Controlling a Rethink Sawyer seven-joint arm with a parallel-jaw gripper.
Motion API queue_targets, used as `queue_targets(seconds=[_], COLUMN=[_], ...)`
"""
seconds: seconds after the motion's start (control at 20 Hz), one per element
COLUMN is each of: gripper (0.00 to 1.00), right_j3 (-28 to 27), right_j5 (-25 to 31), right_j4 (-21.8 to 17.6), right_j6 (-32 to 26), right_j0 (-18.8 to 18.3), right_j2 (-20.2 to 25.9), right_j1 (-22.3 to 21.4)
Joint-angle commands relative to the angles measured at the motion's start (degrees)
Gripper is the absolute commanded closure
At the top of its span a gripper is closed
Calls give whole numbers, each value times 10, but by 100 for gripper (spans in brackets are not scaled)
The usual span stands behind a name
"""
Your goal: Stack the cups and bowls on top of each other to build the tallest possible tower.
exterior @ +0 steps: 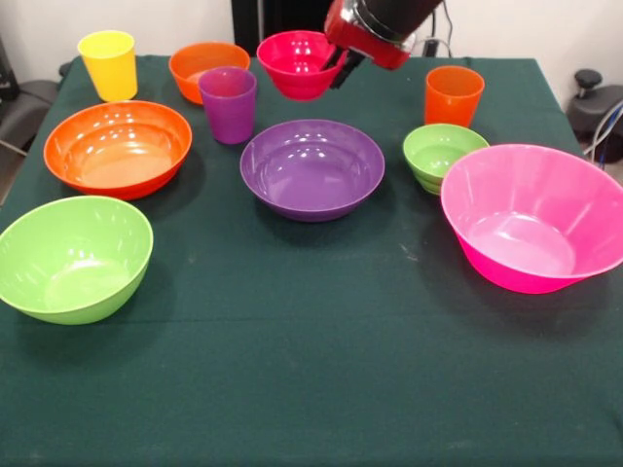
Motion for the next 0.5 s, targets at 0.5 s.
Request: queue_targets(seconds=[0.5], gripper=[100], right_j3=[-205], right_j5=[118], right_j4=[34], right_j6=[71], right_j0=[-8], right_j2=[70], right_j1=[77])
